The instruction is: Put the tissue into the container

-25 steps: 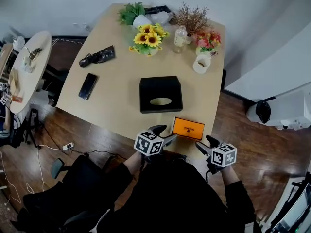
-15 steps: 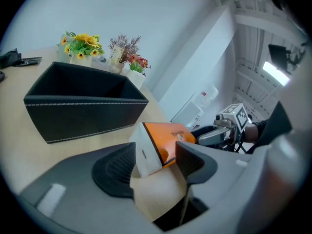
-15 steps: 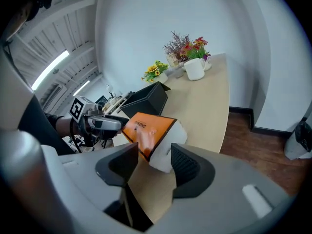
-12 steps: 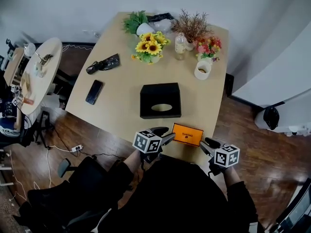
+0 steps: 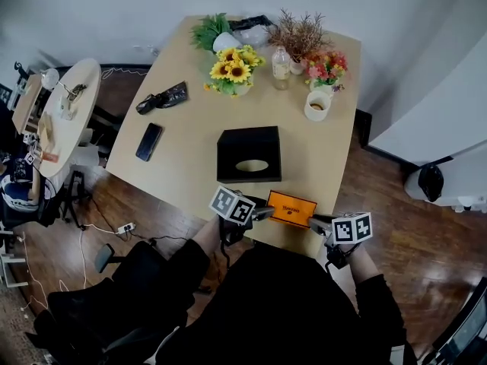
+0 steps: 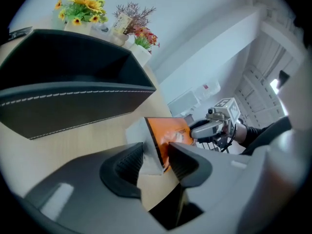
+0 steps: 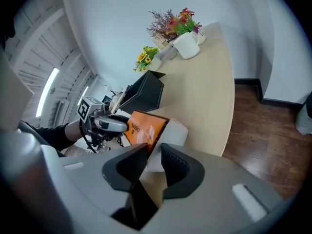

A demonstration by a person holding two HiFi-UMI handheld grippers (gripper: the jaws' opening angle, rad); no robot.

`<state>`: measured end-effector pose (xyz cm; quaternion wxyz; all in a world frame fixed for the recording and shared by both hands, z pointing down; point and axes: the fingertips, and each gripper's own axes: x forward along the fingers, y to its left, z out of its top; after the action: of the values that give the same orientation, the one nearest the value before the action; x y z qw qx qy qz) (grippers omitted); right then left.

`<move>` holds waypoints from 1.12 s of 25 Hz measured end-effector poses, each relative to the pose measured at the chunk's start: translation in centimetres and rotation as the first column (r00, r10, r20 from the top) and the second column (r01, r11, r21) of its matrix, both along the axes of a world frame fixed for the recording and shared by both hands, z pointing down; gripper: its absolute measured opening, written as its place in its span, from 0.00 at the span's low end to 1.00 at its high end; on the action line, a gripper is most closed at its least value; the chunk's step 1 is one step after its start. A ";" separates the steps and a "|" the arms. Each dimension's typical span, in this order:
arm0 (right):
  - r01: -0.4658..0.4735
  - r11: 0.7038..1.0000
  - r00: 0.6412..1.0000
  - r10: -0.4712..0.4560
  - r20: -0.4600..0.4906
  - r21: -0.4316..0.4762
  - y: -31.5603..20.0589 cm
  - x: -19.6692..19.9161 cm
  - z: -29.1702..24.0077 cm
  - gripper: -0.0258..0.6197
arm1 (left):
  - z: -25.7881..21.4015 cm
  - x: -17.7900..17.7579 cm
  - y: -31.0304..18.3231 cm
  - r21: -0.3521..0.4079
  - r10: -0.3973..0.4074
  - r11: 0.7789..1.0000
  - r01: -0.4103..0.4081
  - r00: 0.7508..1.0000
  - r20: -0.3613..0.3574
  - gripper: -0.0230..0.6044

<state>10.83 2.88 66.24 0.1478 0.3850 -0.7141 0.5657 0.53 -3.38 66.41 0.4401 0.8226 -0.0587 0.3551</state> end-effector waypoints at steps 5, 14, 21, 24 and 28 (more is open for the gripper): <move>0.056 0.995 0.993 -0.047 -0.106 0.085 0.1 0.5 -0.7 0.13 | -0.9 -0.2 1.1 0.128 -0.009 0.992 0.002 0.999 0.051 0.24; 0.118 0.956 0.989 -0.087 -0.122 0.268 -0.5 0.6 -7.1 0.12 | -7.7 -1.0 2.0 0.289 -0.161 0.943 0.168 0.986 -0.049 0.23; 0.174 0.906 0.984 -0.147 -0.098 0.387 -1.8 -0.7 -12.6 0.12 | -13.6 -2.6 1.8 0.390 -0.253 0.877 0.279 0.960 -0.117 0.22; 0.210 0.880 0.978 -0.185 -0.100 0.427 -2.4 -1.4 -14.4 0.12 | -15.4 -3.5 1.8 0.420 -0.287 0.851 0.315 0.949 -0.131 0.22; 0.262 0.847 0.965 -0.244 -0.099 0.463 -3.0 -2.4 -16.1 0.12 | -17.0 -4.5 1.8 0.446 -0.319 0.825 0.345 0.938 -0.136 0.22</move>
<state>8.42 -0.14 50.13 0.1360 0.3220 -0.8718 0.3433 -4.01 -1.61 49.42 0.2872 0.8904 -0.2716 0.2257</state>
